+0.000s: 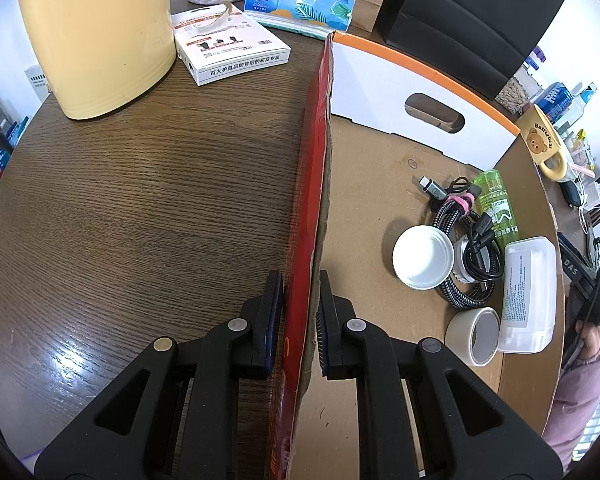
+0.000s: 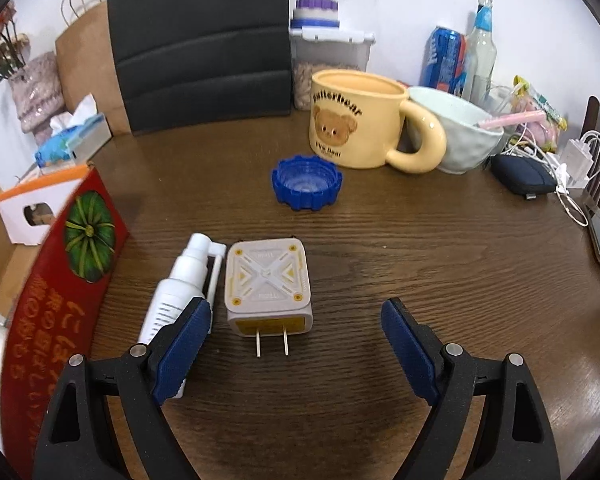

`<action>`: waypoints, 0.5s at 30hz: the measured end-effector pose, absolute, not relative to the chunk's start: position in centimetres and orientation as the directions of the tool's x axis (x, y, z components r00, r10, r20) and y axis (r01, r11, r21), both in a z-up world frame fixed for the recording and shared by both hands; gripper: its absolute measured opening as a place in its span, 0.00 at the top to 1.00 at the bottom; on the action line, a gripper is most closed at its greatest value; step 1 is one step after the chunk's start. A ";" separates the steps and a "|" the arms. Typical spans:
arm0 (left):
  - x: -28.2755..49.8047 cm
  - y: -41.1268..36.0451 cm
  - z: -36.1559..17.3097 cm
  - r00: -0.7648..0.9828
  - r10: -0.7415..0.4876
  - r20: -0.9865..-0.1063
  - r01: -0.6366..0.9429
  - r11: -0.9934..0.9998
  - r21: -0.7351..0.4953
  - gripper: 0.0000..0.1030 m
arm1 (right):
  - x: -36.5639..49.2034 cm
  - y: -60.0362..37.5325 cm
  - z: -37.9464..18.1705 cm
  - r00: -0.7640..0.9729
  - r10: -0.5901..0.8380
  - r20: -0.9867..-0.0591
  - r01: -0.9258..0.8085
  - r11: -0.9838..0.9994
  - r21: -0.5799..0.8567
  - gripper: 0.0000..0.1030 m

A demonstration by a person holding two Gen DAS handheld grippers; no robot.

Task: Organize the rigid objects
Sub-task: 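Move the right gripper back over the white plug adapter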

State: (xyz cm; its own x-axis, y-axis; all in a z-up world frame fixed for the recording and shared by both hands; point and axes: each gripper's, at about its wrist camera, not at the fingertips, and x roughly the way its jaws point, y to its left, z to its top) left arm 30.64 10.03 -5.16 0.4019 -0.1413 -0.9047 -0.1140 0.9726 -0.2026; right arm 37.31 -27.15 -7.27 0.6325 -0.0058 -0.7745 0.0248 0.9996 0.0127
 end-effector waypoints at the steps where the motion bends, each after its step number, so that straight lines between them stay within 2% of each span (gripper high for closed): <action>1: 30.6 10.0 -5.2 0.402 -0.141 -0.905 -0.114 0.973 -0.202 0.90 | 37.6 -27.2 -7.5 0.621 -0.002 -0.784 0.026 0.999 0.019 0.12; 3: 30.6 10.0 -5.2 0.402 -0.141 -0.905 -0.114 0.973 -0.202 0.90 | 38.1 -27.4 -7.9 0.597 0.001 -0.802 0.034 0.999 0.027 0.10; 4: 30.6 10.1 -5.2 0.402 -0.141 -0.905 -0.114 0.973 -0.202 0.90 | 38.3 -27.5 -8.0 0.593 -0.015 -0.805 0.047 0.999 0.016 0.02; 5: 30.6 10.0 -5.2 0.402 -0.141 -0.905 -0.114 0.973 -0.202 0.90 | 38.6 -27.5 -8.2 0.579 -0.020 -0.815 0.051 0.999 0.013 0.00; 15: 30.6 10.0 -5.2 0.402 -0.141 -0.905 -0.114 0.973 -0.202 0.90 | 40.1 -27.7 -8.4 0.574 -0.041 -0.818 0.084 0.996 0.009 0.00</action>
State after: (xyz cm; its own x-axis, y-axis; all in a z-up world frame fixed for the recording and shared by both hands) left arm 30.65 10.03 -5.16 0.4019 -0.1411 -0.9048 -0.1137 0.9727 -0.2022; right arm 40.10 -27.71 -8.40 0.5743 -0.0408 -0.8176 0.0838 0.9964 0.0091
